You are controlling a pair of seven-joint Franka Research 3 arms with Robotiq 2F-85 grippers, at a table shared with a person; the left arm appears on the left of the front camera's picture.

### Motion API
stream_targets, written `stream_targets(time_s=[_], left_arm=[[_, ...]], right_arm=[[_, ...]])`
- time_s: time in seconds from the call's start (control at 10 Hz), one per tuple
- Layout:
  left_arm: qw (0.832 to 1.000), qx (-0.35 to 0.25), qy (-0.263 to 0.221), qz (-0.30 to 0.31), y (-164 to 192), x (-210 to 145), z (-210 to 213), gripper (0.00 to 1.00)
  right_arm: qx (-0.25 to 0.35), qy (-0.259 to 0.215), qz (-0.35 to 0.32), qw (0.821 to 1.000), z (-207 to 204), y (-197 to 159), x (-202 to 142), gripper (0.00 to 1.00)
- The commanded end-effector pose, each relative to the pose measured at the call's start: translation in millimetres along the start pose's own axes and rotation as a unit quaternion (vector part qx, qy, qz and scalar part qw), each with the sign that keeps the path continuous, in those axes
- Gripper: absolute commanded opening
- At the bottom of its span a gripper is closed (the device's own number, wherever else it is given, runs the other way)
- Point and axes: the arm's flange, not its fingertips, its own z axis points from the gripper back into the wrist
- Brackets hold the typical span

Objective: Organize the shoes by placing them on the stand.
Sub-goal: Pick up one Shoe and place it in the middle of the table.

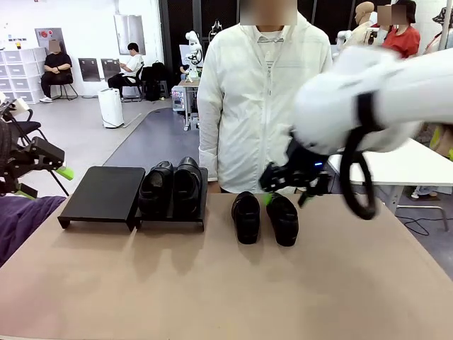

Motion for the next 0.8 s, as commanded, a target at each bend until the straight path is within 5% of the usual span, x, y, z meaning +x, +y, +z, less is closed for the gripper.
stream_targets(time_s=[0.0,0.1,0.2,0.3,0.4,0.7], left_arm=[[1.0,-0.006,-0.001,0.005,1,1,1,1.0],[1.0,-0.006,-0.001,0.005,1,1,1,1.0],[1.0,-0.006,-0.001,0.005,1,1,1,1.0],[1.0,-0.006,-0.001,0.005,1,1,1,1.0],[1.0,-0.006,-0.001,0.005,1,1,1,1.0],[1.0,-0.006,-0.001,0.005,1,1,1,1.0]], right_arm=[[-0.051,0.018,-0.019,0.998,-5,13,54,1.0],[-0.04,0.061,-0.022,0.997,5,8,42,1.0],[-0.028,0.004,-0.003,1.0,-23,7,28,1.0],[-0.028,0.004,-0.003,1.0,-23,7,28,1.0],[-0.039,0.027,-0.009,0.999,-26,3,46,1.0],[-0.078,-0.011,-0.07,0.994,-74,15,112,1.0]])
